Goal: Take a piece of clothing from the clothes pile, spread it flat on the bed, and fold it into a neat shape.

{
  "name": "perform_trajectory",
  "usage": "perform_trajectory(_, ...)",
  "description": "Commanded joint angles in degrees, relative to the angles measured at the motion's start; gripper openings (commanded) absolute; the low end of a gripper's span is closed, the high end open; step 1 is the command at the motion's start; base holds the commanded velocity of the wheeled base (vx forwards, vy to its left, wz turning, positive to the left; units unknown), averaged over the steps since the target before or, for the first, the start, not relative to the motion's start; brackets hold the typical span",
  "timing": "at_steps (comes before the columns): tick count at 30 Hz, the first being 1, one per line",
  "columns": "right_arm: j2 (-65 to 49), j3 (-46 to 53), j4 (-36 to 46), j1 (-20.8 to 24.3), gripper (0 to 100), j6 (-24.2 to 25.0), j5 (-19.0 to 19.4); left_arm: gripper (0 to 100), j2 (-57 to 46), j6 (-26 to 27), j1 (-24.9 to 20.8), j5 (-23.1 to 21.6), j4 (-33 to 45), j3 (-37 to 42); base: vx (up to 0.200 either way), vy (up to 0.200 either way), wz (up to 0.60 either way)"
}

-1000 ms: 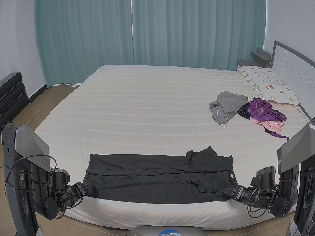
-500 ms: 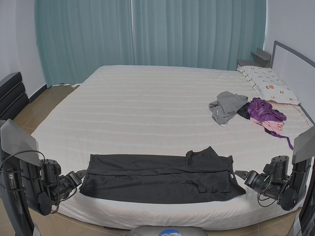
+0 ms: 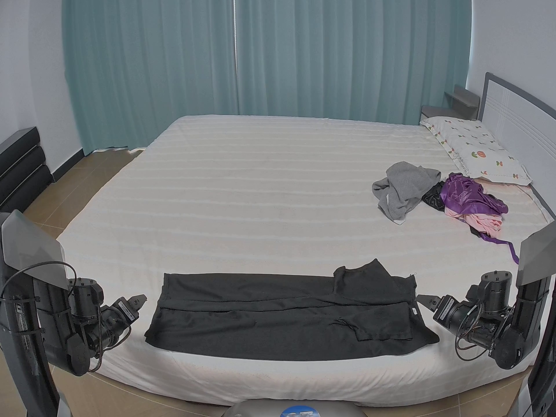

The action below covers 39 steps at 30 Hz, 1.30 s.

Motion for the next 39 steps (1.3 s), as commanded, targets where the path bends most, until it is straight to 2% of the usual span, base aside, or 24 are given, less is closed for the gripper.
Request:
perform_trajectory(1, 1.6, -0.2, -0.2, 0.1, 100, 0.1, 0.1, 100, 0.4, 0.0, 0.0, 0.1, 0.0, -0.2, 0.0, 0.0, 0.0)
perform_trajectory(7, 2.6, -0.5, -0.2, 0.1, 100, 0.3, 0.1, 100, 0.4, -0.5, 0.2, 0.2, -0.1, -0.6, 0.0, 0.0, 0.0)
perform_trajectory(12, 2.7, -0.5, -0.2, 0.1, 100, 0.4, 0.1, 100, -0.1, -6.6, 0.3, -0.4, 0.0, -1.3, 0.08, 0.0, 0.0)
perform_trajectory(16, 2.7, -0.4, -0.1, 0.2, 100, 0.4, 0.1, 100, -0.1, -6.4, -0.2, -1.3, -0.1, -1.4, 0.2, 0.0, 0.0)
perform_trajectory(20, 4.2, -0.5, -0.2, 0.4, 100, 0.6, 0.2, 100, -0.4, -6.6, -0.7, -2.3, -0.1, -3.6, 0.0, 0.0, 0.0)
perform_trajectory(24, 5.4, -1.3, -0.2, 0.4, 100, 1.4, 0.6, 100, 0.5, -6.6, -1.8, -5.2, 0.4, -7.6, 0.0, 0.0, 0.0)
perform_trajectory(30, 5.6, -1.4, -0.2, 0.4, 100, 1.9, 0.8, 100, 4.9, -4.8, -4.1, -9.2, 2.2, -16.2, 0.0, 0.0, 0.0)
perform_trajectory(34, 5.7, -1.7, -0.2, 0.9, 100, 1.9, 1.0, 100, 8.0, 1.1, -5.6, -9.5, 8.5, -22.7, 0.0, 0.0, 0.0)
perform_trajectory(39, 5.7, -1.9, -0.2, 0.8, 100, 1.9, 1.0, 100, 10.0, 2.1, -6.6, -9.4, 14.3, -29.3, 0.0, 0.0, 0.0)
